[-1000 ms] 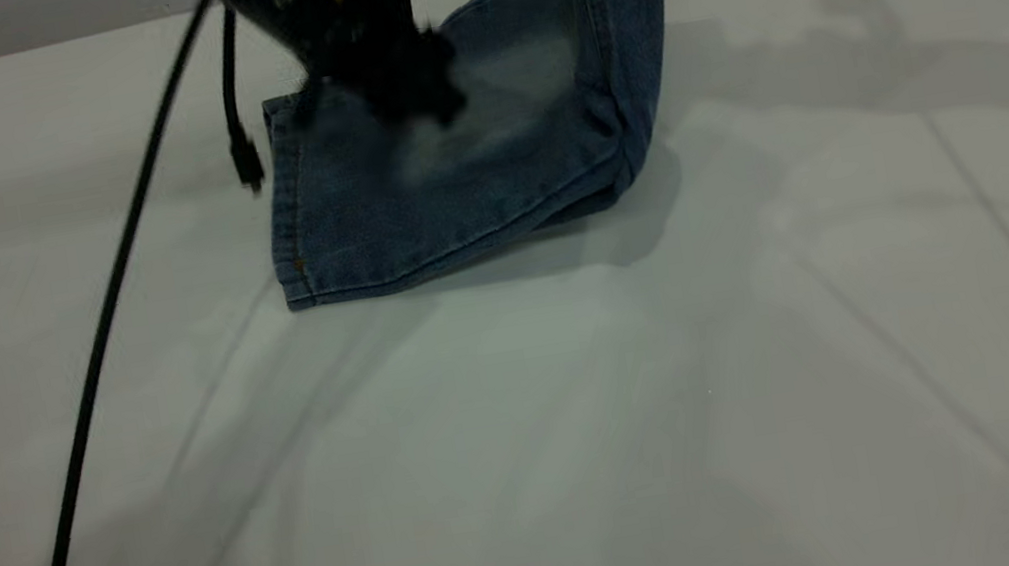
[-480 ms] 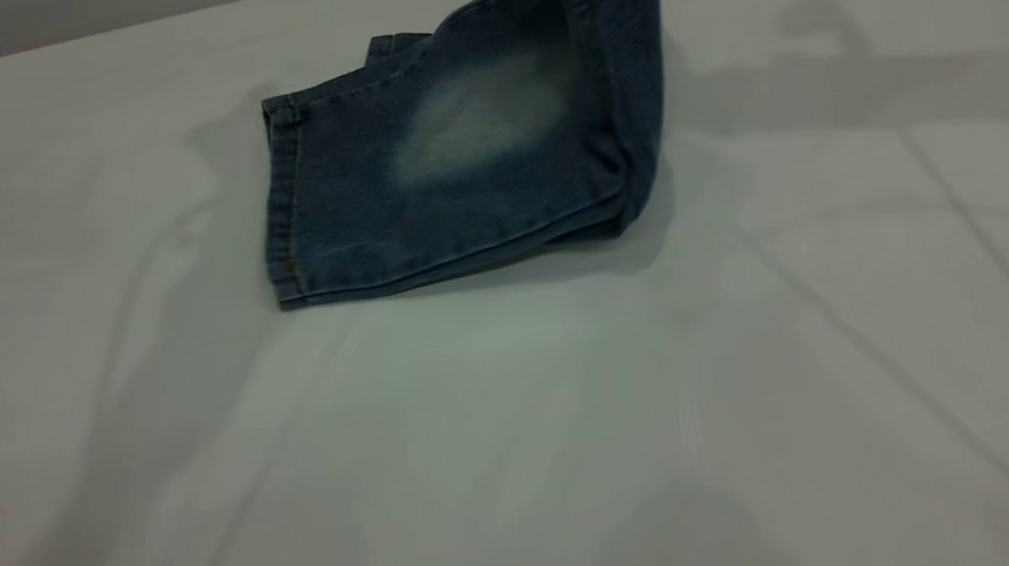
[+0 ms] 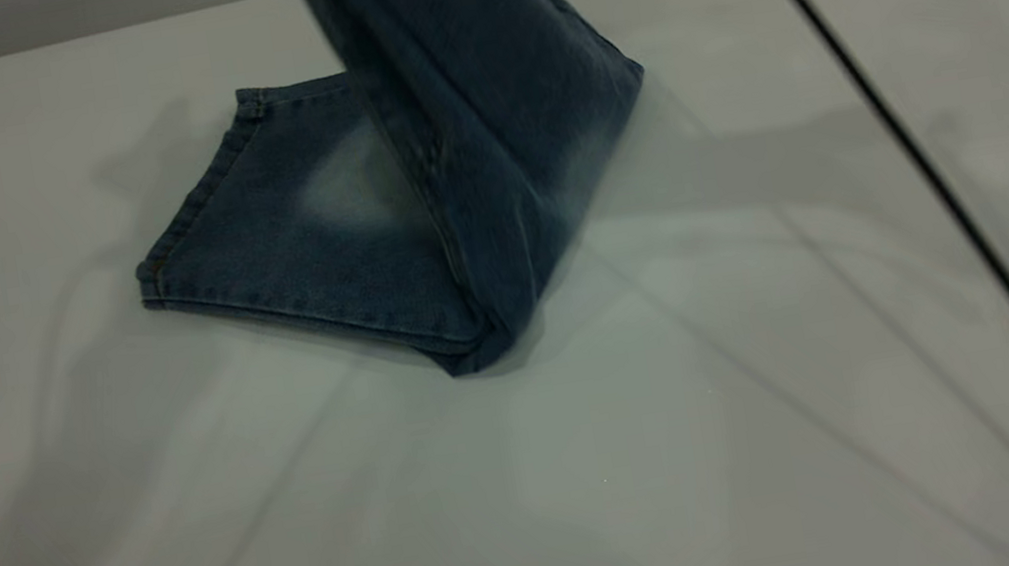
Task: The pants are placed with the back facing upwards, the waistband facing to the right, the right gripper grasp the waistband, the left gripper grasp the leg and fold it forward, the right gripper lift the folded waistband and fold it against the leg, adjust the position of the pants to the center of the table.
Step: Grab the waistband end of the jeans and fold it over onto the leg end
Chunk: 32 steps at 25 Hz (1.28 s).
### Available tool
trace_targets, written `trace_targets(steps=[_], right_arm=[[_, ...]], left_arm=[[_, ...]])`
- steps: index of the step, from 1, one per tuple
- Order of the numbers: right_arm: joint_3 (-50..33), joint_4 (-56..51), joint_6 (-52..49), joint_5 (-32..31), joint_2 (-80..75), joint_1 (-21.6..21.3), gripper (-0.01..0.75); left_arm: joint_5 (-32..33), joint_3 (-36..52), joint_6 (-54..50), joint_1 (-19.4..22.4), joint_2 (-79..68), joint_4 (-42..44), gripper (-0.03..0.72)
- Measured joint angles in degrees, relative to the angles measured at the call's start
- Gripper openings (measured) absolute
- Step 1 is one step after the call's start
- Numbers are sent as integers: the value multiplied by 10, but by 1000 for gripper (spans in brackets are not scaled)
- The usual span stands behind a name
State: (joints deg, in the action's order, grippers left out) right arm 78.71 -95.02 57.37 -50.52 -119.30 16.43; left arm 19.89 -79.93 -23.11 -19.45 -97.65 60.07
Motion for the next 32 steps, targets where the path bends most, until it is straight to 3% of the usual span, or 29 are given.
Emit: trace_targets(steps=[5,15,18,27,32], right_arm=[[0,-43,20,84,-24,55,106],[3,-49,86,101,-68,95,115],[27,-49,86,102,-83,99,171],[70,-51,89,92,-106,106,447],[76,-49,88,80,-106,124,507]], left_arm=[[7,-1,1,0,19,0,454],[9,-1,-4,-1,19,-2,454],[7,-1,-16,-1,19,-2,454],[4,-1,-16,-1,19,-2,454],[1,-1,-18,-1,19,-2,454]])
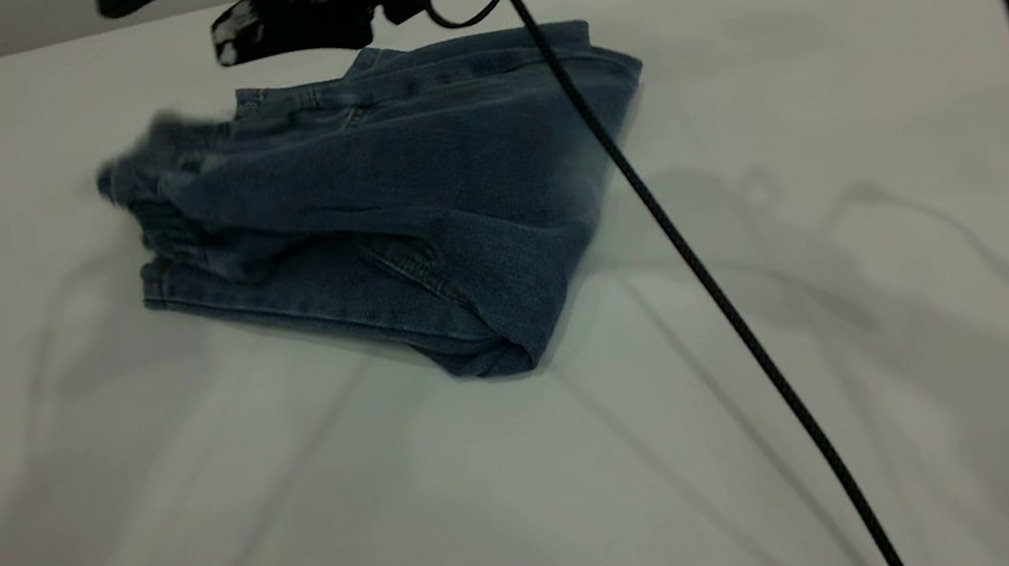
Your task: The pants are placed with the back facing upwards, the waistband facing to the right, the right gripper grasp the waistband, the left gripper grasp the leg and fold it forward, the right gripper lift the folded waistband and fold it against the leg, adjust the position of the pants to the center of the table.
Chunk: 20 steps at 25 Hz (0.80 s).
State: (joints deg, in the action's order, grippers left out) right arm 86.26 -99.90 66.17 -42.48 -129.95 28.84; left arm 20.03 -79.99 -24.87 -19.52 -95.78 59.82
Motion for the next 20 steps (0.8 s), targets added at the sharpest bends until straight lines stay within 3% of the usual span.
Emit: trace_targets(steps=[3,7,13,17,20], right_arm=[[20,-1,-13,35,0,25,511],[55,22,-46,139,0,62,512],[57,191,-199,286,-12,58,512],[62,323,-285,296,-36,61,507],[62,421,-344,262,-44,62,506]], left_arm=[[-1,0,-1,0,0,0,454],[0,0,-3,0,0,0,454],[3,0,-7,0,8,0,454],[3,0,-13,0,27,1,454],[3,0,-13,0,44,2,454]])
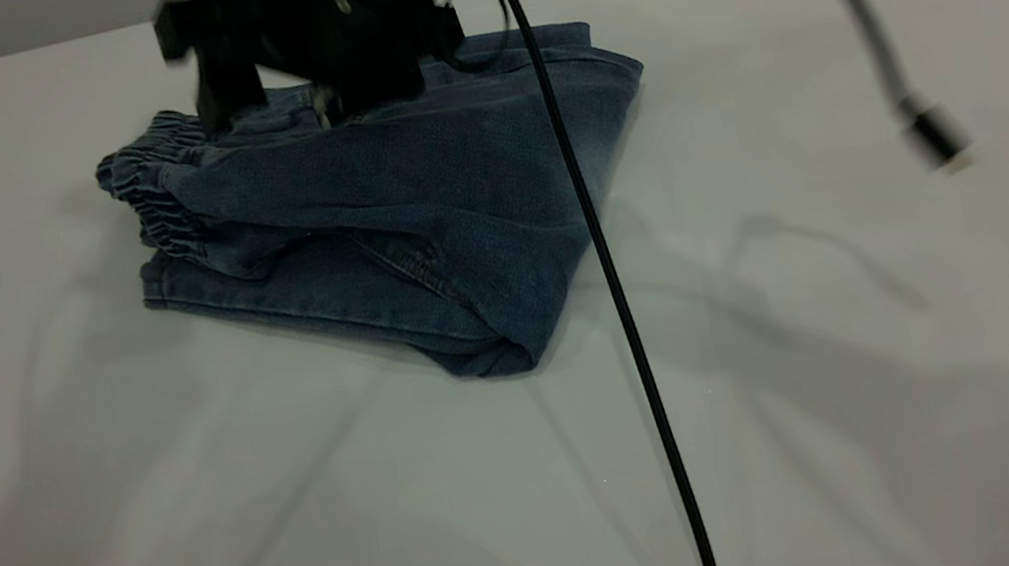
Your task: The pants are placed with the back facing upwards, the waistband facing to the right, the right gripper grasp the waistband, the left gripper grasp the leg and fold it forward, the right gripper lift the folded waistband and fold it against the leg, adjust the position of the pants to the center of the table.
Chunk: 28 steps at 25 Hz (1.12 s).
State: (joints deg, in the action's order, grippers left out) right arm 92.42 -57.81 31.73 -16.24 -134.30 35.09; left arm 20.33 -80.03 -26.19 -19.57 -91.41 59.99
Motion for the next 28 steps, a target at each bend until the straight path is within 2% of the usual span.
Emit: trace_targets(steps=[2,9,16,21,24,28], right_arm=[[0,57,-23,-44,5,2,506],[33,219,-105,-137,20,4,506],[162,359,-205,-263,13,22,505],[233,503,-332,-335,-1,24,505],[259,569,-431,-343,-20,24,505],[281,597,-529,-301,-50,24,505]], left_arm=[[0,0,0,0,8,0,454],[2,0,1,0,15,-1,454],[2,0,1,0,15,-1,454],[3,0,1,0,18,-1,454],[3,0,1,0,20,-1,454],[5,0,1,0,24,-1,454]])
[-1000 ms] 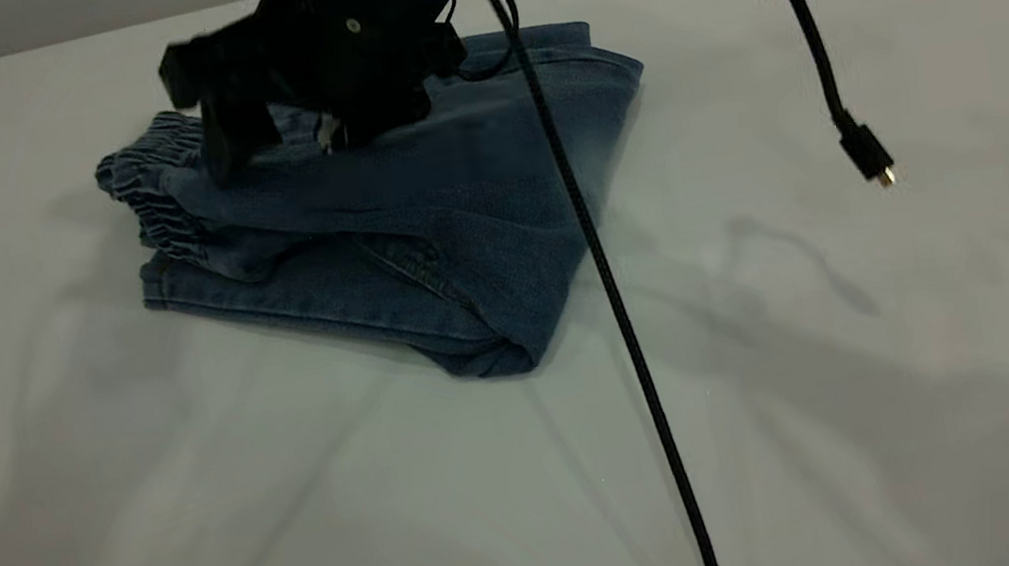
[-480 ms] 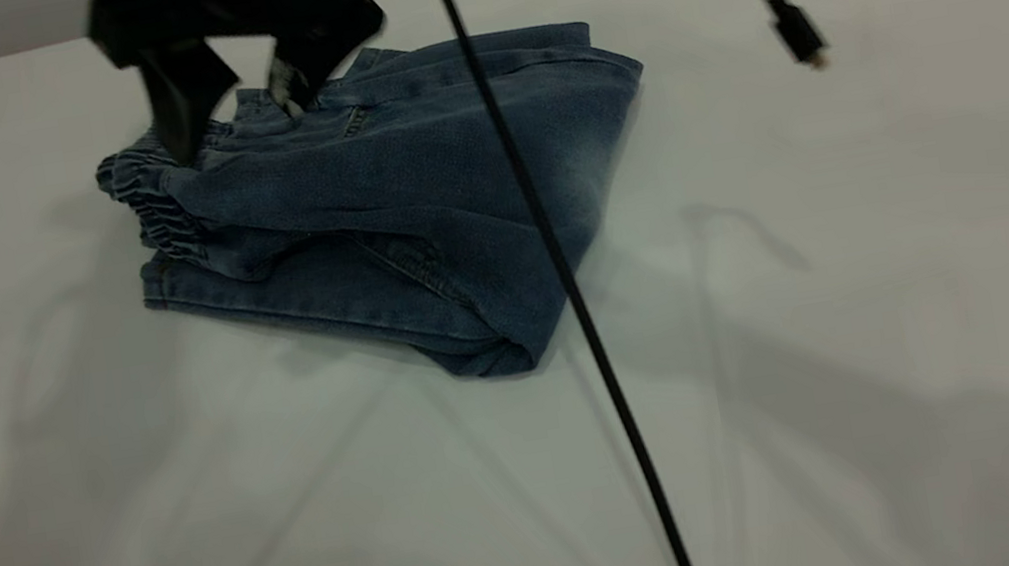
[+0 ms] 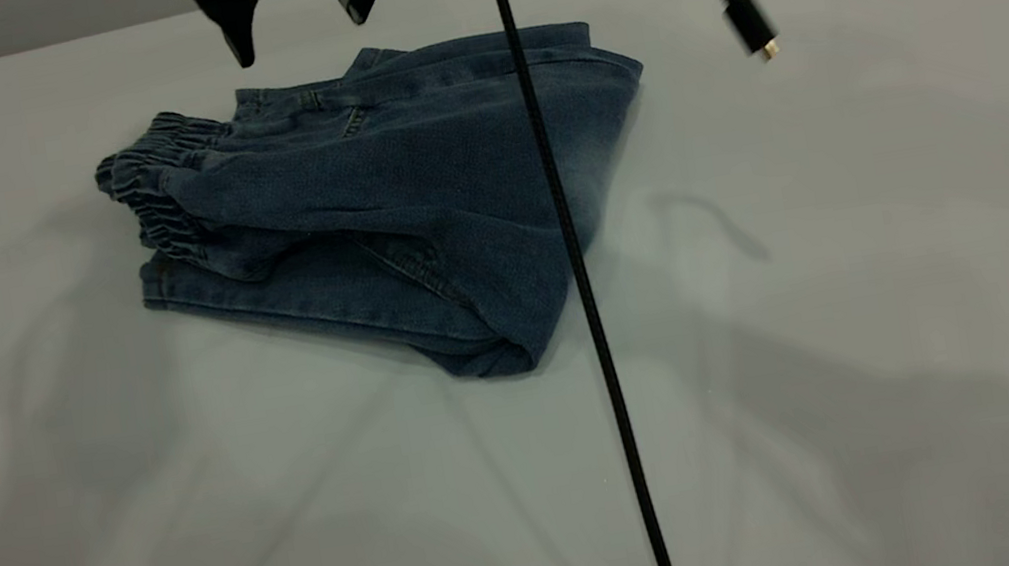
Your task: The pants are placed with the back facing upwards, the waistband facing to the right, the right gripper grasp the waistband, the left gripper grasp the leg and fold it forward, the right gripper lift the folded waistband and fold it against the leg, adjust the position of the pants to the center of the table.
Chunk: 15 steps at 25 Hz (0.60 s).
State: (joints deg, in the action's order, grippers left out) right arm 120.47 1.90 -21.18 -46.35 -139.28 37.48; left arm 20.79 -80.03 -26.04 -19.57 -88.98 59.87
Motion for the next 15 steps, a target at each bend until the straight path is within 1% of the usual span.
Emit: trace_targets(steps=[2,5,8,13,15], right_arm=[[0,-10,-25,11,-12,0,505],[0,-52,-57,10,-29,4,505],[0,-83,-63,34,-48,16,505],[0,-72,-102,77,-81,23,505],[0,-61,-119,77,-95,23,505]], left_arm=[[0,0,0,0,1,0,454],[1,0,0,0,1,0,454],[1,0,-1,0,1,0,454],[3,0,-1,0,1,0,454],[3,0,-1,0,3,0,454]])
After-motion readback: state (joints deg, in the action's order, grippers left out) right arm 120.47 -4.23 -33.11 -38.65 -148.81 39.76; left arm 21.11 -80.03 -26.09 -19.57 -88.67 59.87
